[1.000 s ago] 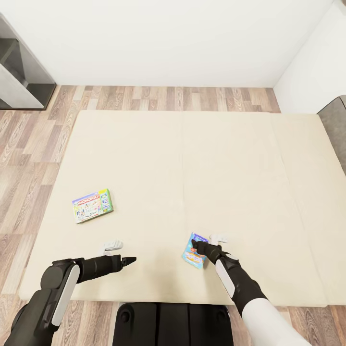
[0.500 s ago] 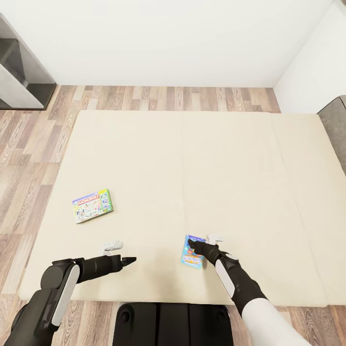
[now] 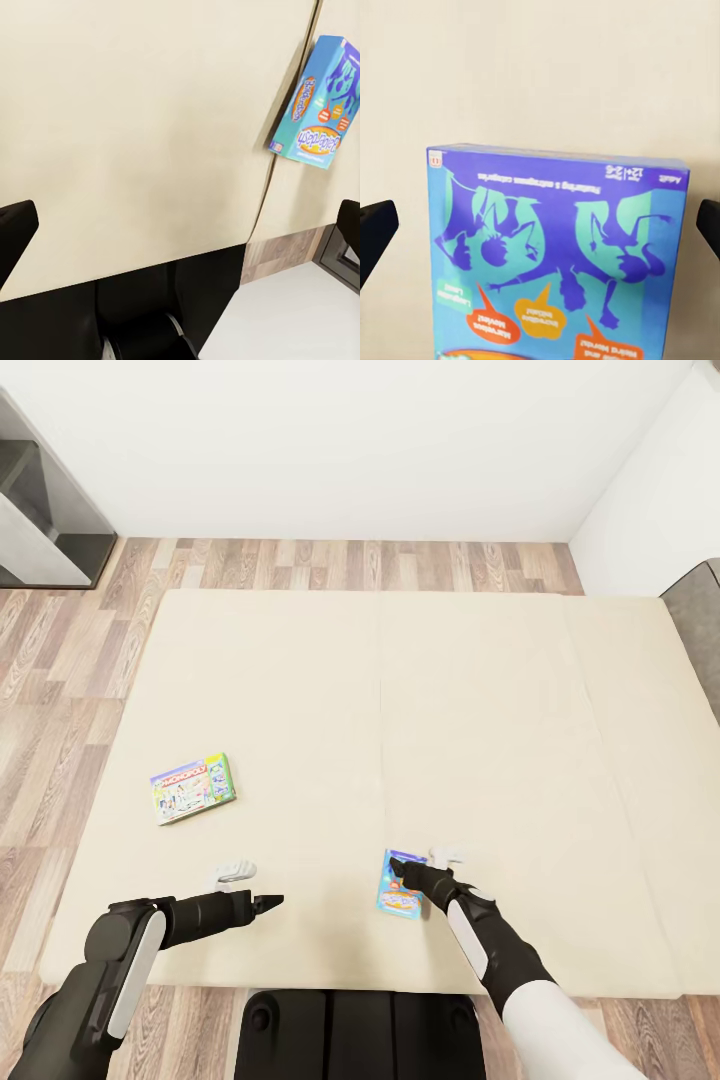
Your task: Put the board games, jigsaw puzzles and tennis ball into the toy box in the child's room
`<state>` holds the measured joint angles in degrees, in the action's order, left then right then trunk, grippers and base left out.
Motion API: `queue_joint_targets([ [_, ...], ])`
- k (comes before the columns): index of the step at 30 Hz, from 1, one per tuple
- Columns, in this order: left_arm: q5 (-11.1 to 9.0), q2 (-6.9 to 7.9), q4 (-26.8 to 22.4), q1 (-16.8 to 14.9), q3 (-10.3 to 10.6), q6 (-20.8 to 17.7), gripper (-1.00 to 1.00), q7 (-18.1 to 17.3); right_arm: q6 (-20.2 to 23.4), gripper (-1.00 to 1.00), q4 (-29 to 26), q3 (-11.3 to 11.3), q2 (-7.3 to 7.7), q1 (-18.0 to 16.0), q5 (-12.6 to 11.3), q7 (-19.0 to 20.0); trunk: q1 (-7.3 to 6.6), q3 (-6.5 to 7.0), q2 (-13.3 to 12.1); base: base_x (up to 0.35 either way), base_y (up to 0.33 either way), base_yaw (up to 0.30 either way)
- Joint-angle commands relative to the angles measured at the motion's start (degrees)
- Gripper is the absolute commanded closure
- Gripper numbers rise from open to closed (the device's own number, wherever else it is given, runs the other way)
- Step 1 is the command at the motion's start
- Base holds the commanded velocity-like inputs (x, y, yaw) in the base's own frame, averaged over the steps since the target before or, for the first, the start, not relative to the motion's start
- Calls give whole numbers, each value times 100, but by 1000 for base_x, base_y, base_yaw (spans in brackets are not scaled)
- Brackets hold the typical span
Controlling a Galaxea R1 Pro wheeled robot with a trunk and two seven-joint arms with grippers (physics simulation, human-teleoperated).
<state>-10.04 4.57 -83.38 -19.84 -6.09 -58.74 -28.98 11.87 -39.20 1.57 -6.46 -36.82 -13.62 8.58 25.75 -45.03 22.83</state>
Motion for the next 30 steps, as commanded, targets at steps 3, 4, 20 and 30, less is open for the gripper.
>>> queue_joint_targets([
  [3, -24, 0, -3, -3, -6, -41, -100, -2, 46, -100, -9, 2, -9, -3, -37, 3, 3, -6, 9, 0, 0, 0],
  [4, -24, 0, -3, -3, -6, -41, -100, -2, 50, -100, -9, 2, -12, -4, -37, 3, 3, -6, 9, 0, 0, 0],
  [20, -24, 0, -3, -3, -6, -41, -100, 4, 403, -100, 29, -7, -67, -93, -35, -79, 3, -6, 9, 0, 0, 0],
  [30, -24, 0, -3, -3, -6, -41, -100, 0, 467, -100, 87, -7, -70, -97, -36, -91, 3, -6, 9, 0, 0, 0],
])
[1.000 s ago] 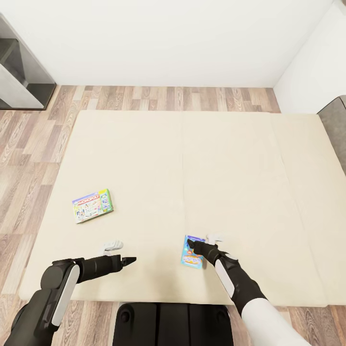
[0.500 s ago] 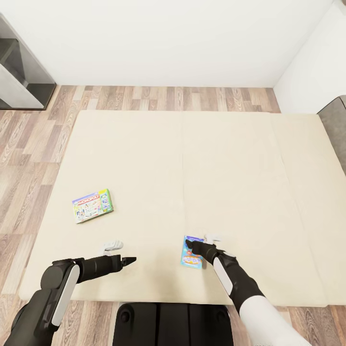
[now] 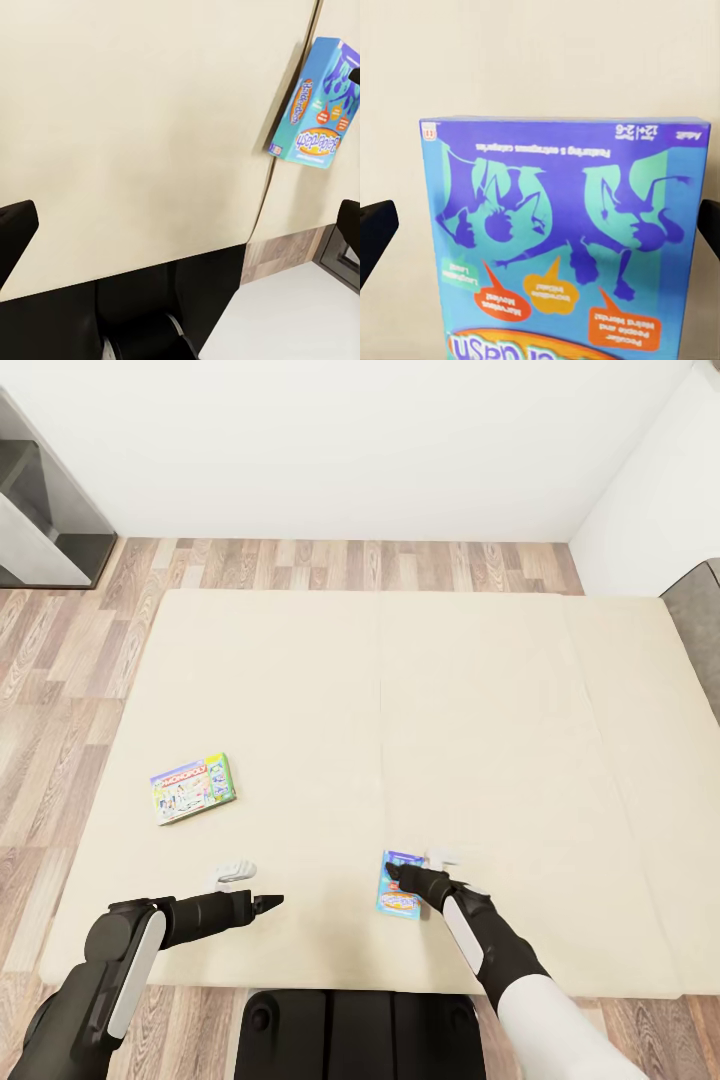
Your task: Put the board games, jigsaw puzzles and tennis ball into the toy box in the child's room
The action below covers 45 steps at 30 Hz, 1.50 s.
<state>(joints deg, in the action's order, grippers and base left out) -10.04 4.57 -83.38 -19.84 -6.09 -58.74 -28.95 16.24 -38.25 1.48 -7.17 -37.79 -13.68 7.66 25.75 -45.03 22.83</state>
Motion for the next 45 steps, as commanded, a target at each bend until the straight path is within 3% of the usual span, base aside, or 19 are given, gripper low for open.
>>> queue_joint_targets([
  [1, -24, 0, -3, -3, -6, -41, -100, -3, 33, -100, -5, 2, -1, 0, -30, 0, 3, -6, 9, 0, 0, 0],
  [45, -24, 0, -3, -3, -6, -41, -100, -1, 205, -100, 89, 8, 13, -10, -20, -19, 3, -6, 9, 0, 0, 0],
])
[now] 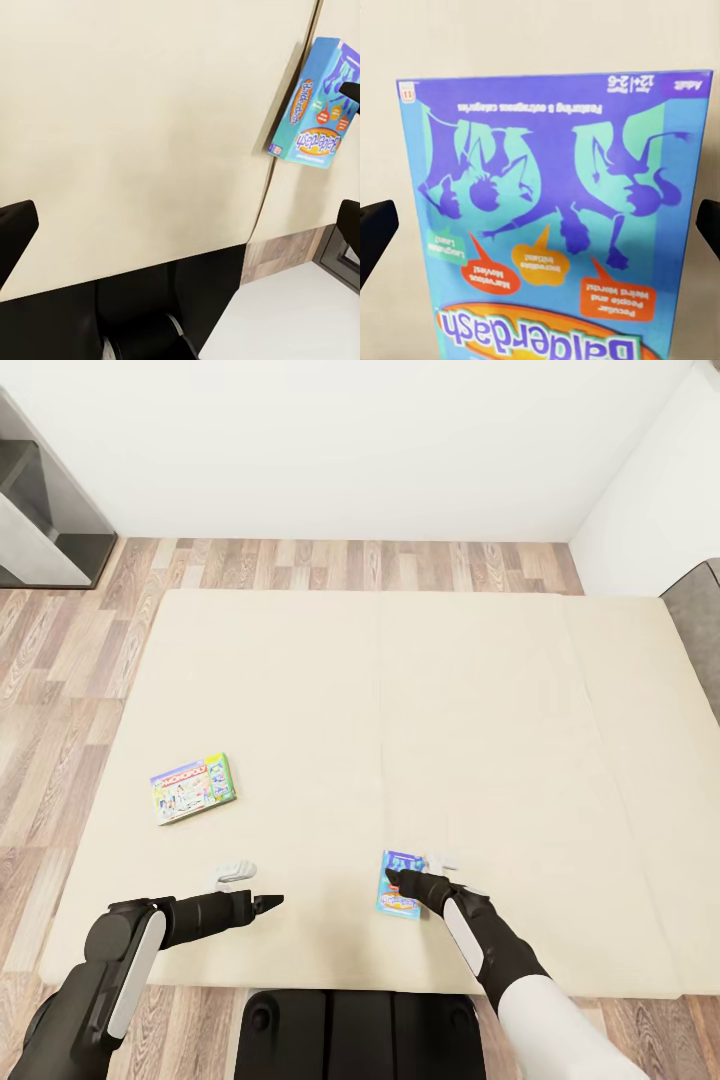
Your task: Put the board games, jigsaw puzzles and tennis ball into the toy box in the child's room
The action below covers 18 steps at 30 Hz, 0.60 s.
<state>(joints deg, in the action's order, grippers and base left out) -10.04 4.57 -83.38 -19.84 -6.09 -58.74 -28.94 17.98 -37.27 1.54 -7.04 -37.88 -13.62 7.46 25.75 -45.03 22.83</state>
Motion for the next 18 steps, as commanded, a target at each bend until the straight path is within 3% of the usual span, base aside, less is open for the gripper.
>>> queue_joint_targets([
  [1, -25, 0, -3, -3, -6, -41, -100, -3, 28, -100, -8, 3, -1, 0, -24, 1, 3, -6, 9, 0, 0, 0],
  [18, -25, 0, -3, -3, -6, -8, -100, 0, 24, -100, -8, 0, 31, 0, -27, 9, 3, -6, 9, 0, 0, 0],
])
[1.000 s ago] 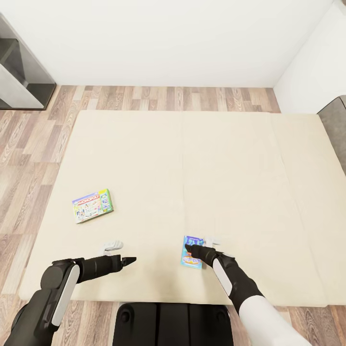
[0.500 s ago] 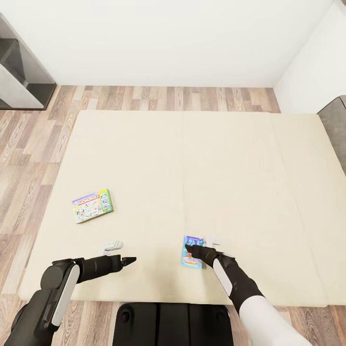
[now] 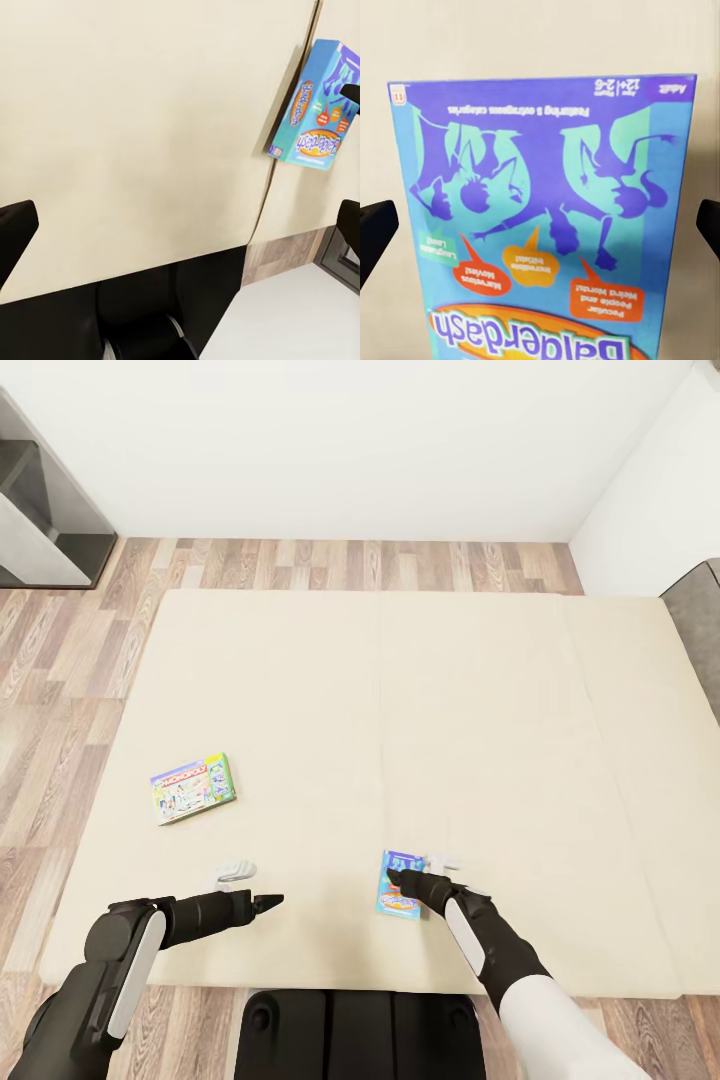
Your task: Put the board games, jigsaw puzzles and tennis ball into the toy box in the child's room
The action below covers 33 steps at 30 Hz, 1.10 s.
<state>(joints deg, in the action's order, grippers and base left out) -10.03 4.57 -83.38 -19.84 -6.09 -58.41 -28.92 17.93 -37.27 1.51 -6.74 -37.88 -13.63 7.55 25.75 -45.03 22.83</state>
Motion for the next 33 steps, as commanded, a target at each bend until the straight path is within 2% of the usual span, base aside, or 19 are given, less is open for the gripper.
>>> queue_joint_targets([
  [1, -25, 0, -3, -3, -6, -40, -100, -1, 29, -100, -9, 3, 4, 0, -26, 1, 3, -6, 9, 0, 0, 0],
  [33, -34, 1, -3, -3, -24, -31, -100, -9, 26, -100, -9, 7, -5, 0, -26, 1, 3, -6, 9, -4, 19, 0],
])
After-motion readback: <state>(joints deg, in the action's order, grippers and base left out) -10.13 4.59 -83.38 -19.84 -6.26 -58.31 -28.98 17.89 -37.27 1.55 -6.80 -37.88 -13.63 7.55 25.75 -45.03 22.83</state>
